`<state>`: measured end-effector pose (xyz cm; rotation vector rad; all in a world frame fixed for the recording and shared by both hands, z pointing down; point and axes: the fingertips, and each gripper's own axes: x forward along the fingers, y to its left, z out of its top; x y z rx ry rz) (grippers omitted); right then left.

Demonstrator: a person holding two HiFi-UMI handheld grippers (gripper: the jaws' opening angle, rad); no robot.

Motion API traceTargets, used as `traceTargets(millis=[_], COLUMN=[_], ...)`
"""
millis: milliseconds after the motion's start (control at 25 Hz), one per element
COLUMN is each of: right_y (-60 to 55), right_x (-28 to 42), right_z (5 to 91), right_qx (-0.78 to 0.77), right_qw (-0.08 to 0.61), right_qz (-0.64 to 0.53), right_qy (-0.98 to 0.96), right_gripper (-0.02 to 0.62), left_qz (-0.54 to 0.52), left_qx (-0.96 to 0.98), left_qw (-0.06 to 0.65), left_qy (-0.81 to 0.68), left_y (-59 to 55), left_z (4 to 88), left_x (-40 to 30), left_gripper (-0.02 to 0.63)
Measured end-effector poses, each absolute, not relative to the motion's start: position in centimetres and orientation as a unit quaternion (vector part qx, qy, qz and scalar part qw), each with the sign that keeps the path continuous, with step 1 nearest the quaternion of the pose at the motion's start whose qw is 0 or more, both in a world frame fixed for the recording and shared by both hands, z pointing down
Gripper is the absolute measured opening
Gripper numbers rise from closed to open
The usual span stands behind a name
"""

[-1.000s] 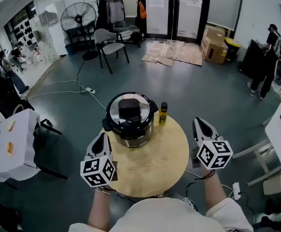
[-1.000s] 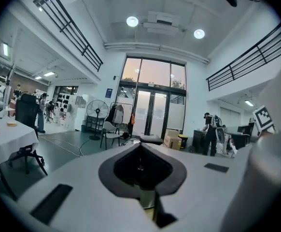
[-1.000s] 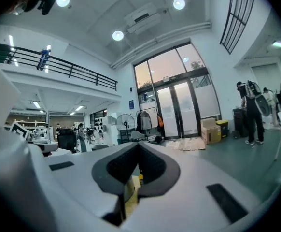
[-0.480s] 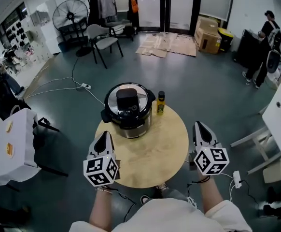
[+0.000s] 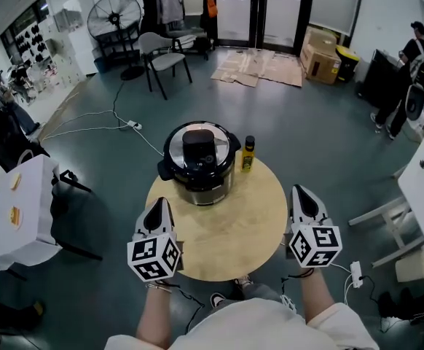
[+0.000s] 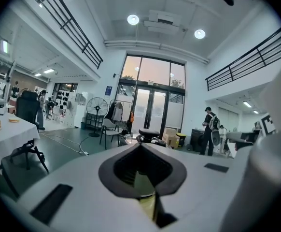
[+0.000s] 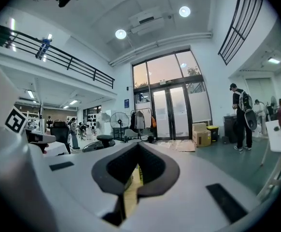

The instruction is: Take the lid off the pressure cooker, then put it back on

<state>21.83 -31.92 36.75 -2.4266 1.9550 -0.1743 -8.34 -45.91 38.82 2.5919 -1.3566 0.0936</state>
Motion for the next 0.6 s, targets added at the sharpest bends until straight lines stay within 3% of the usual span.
traceTargets(millis=[600], right_y=[-34.0], right_x=[22.8], right_z=[36.5], right_qx=[-0.769], right_qw=[-0.011], right_qz=[-0.05], right_qy=[0.637], right_gripper=[0.0], left_qz=[0.024], left_qx=[0.877], left_qw=[0.126], left_qy=[-0.464], left_y=[-47.4], left_z=[39.9], left_x=[-6.9], left_gripper=[-0.005])
